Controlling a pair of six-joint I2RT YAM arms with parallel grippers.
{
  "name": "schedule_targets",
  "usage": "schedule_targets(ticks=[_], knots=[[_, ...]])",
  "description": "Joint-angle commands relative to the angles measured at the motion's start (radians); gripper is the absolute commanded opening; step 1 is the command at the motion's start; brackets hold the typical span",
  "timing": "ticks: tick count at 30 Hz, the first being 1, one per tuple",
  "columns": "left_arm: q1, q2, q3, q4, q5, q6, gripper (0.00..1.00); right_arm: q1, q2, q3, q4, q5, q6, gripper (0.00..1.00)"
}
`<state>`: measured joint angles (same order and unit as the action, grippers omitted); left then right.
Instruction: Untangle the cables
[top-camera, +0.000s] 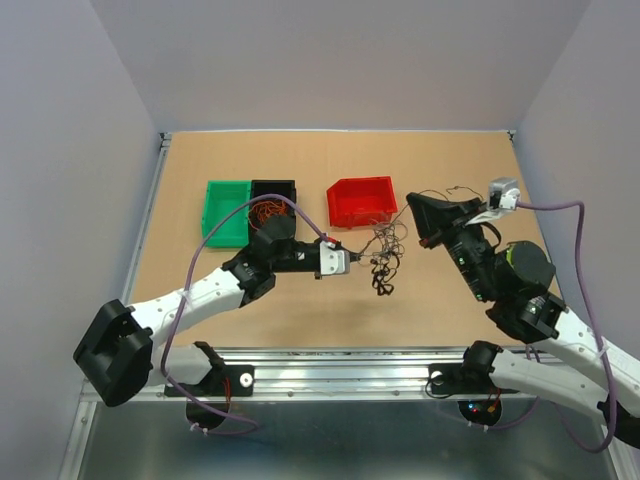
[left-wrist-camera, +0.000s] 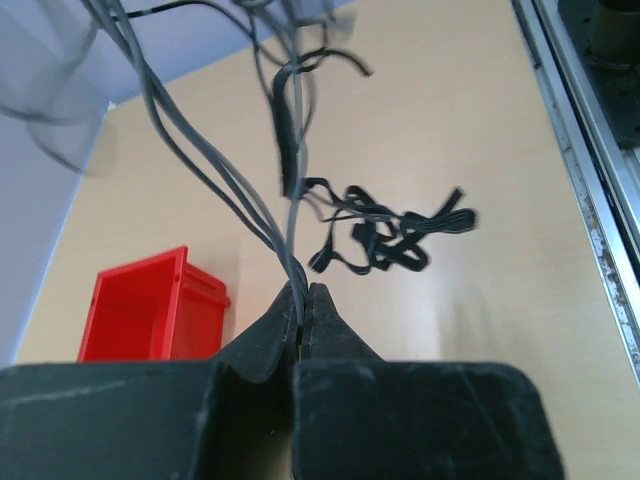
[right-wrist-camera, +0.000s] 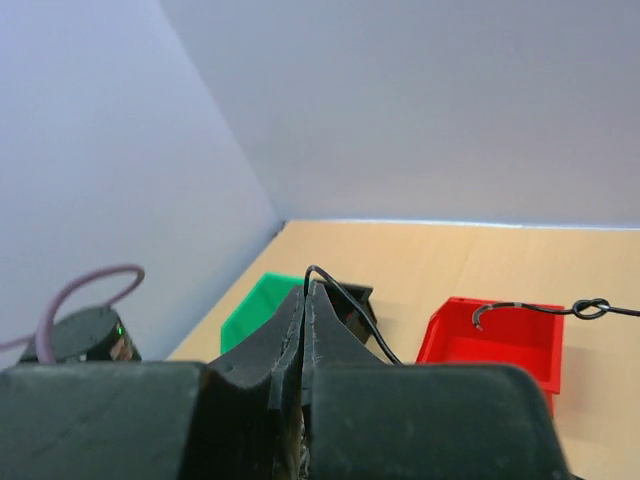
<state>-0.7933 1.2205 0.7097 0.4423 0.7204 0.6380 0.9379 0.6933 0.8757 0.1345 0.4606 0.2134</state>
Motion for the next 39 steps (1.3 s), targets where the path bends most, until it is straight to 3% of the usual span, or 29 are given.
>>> schedule_targets(ticks=[1,8,15,18,21,25,28,34,36,37,38,39], knots=[[0.002,-0.096,-0.025,-0.006,-0.120,-0.104,0.00,-0.002,-0.113,0.090,0.090,0.222,0.044,0.01],[0.035,-0.321,-0.154,0.214,-0.433,-0.273,0.00,-0.004,-0.369,-0.171,-0.033,0.402,0.156,0.01],[0.146,-0.426,-0.219,0.390,-0.722,-0.428,0.00,-0.002,-0.688,-0.418,-0.304,0.614,0.326,0.00],[0.180,-0.449,-0.242,0.421,-0.756,-0.466,0.00,-0.002,-0.672,-0.409,-0.427,0.632,0.405,0.01],[0.184,-0.460,-0.246,0.431,-0.760,-0.469,0.00,-0.002,-0.623,-0.432,-0.429,0.567,0.425,0.00],[0.192,-0.475,-0.246,0.443,-0.892,-0.492,0.00,-0.002,-0.565,-0.449,-0.431,0.578,0.429,0.00],[0.198,-0.525,-0.269,0.449,-0.808,-0.483,0.00,-0.002,-0.523,-0.455,-0.431,0.529,0.434,0.01],[0.198,-0.546,-0.269,0.443,-0.768,-0.468,0.00,-0.002,-0.499,-0.489,-0.432,0.495,0.454,0.01],[0.198,-0.562,-0.279,0.443,-0.670,-0.465,0.00,-0.002,-0.473,-0.494,-0.418,0.419,0.442,0.12],[0.198,-0.570,-0.285,0.441,-0.601,-0.459,0.00,-0.004,-0.453,-0.491,-0.412,0.396,0.436,0.39],[0.200,-0.572,-0.286,0.441,-0.570,-0.452,0.00,-0.004,-0.434,-0.489,-0.403,0.373,0.429,0.53],[0.198,-0.575,-0.288,0.434,-0.540,-0.449,0.00,-0.002,-0.413,-0.488,-0.389,0.342,0.420,0.60]])
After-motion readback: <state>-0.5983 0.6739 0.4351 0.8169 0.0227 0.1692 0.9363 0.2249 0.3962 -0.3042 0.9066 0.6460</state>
